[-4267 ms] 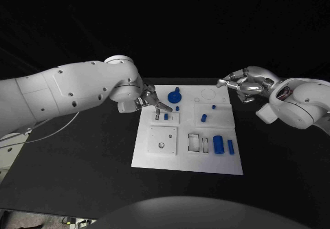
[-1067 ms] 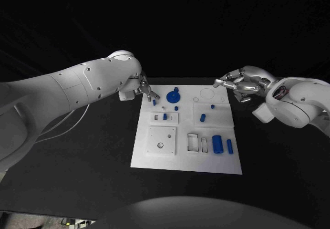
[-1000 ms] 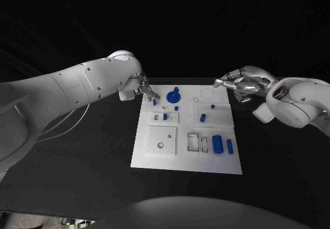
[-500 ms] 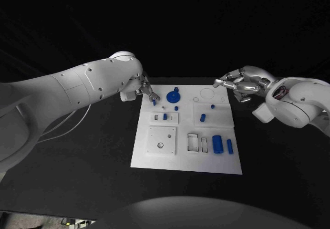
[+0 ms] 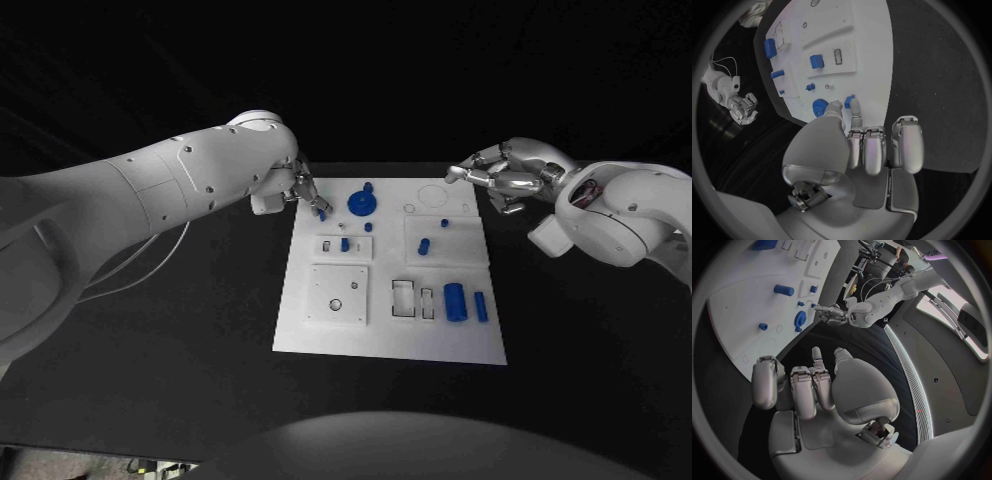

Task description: Assemble the parts on the task board

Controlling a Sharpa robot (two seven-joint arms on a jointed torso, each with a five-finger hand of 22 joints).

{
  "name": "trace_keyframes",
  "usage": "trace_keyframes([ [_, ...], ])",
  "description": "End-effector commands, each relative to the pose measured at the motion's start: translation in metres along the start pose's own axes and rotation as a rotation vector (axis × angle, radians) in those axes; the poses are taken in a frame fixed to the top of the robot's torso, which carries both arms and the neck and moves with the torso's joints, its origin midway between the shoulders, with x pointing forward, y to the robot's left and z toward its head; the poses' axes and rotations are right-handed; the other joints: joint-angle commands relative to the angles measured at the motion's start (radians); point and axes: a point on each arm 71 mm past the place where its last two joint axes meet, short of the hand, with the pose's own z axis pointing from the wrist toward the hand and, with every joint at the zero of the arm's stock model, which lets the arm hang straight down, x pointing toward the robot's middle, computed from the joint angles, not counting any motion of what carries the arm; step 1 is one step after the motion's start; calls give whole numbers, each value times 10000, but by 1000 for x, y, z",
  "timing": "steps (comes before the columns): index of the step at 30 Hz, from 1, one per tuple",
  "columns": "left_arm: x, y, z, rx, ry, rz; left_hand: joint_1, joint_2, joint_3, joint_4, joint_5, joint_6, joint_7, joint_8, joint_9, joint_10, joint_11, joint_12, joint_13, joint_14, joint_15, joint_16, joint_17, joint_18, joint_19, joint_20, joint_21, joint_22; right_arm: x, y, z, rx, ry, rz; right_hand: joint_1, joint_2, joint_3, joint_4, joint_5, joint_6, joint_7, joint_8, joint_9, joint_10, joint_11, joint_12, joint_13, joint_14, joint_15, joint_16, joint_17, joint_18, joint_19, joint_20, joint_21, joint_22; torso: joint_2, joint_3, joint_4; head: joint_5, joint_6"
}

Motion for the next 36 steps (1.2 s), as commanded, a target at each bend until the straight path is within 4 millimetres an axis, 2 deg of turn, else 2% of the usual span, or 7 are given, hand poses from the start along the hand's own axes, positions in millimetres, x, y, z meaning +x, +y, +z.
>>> trace_keyframes([
  [1, 1, -2, 0, 87, 115, 77, 147, 9, 99, -5, 117, -24, -79, -63, 17, 1040, -77, -55, 2632, 1055, -4, 24, 2633, -62, 243, -7, -34, 1492, 2, 0, 0, -82, 178, -7, -18, -13, -57, -11, 69, 81, 10, -27, 10, 1132, -3, -53, 2604, 1043, 52, 34, 2631, 188, -42, 27, -21, 1779, -4, 1, 9, 12, 0],
  [8, 1, -2, 0, 77, 118, 40, 356, 54, 226, 39, 471, -17, -93, -104, 42, 1040, -92, -55, 2632, 1055, -17, 24, 2633, -60, 239, -20, -48, 1498, 1, 0, 0, -68, 181, -7, -12, -13, -55, -14, 75, 82, 10, -27, 11, 1132, -3, -53, 2604, 1043, 53, 34, 2631, 189, -45, 27, -25, 1778, -1, 0, 10, 14, 0],
  [12, 2, -2, 1, 84, 119, 21, 390, 89, 268, 60, 543, -3, -98, -107, 50, 1040, -96, -55, 2632, 1055, -20, 24, 2633, -60, 238, -22, -51, 1500, 1, 0, 0, -69, 173, -7, 7, -12, -48, -24, 92, 84, 9, -28, 12, 1132, -3, -53, 2604, 1043, 53, 34, 2631, 191, -47, 28, -29, 1776, -3, 3, 7, 24, 0],
  [17, 2, -3, 1, 97, 143, 9, 578, 117, 449, 66, 847, -7, -116, -135, 80, 1040, -113, -55, 2632, 1055, -32, 24, 2633, -56, 233, -36, -68, 1502, 1, 0, 0, -69, 176, -7, 20, -14, -44, -31, 101, 86, 8, -28, 13, 1132, -2, -53, 2604, 1043, 53, 34, 2631, 191, -49, 28, -31, 1775, -5, 1, 6, 26, 0],
  [27, 4, -4, 1, 181, 220, -91, 935, 109, 860, 45, 935, 13, -145, -131, 162, 1040, -139, -55, 2632, 1055, -54, 24, 2633, -51, 222, -58, -99, 1503, 1, 0, 0, -56, 171, -5, 20, -14, -44, -31, 101, 86, 8, -28, 13, 1132, -2, -53, 2604, 1043, 53, 34, 2631, 191, -49, 28, -31, 1775, -1, 4, 7, 46, 0],
  [36, 5, -5, 2, 249, 269, -174, 1220, -50, 1342, 46, 858, 129, -195, 19, 352, 1040, -181, -55, 2632, 1055, -89, 24, 2633, -46, 215, -88, -131, 1506, 1, -1, -1, -11, 183, -3, 40, -15, -38, -41, 113, 90, 8, -27, 15, 1132, -3, -53, 2604, 1043, 53, 34, 2631, 195, -59, 28, -42, 1771, 2, 4, 9, 58, 0],
])
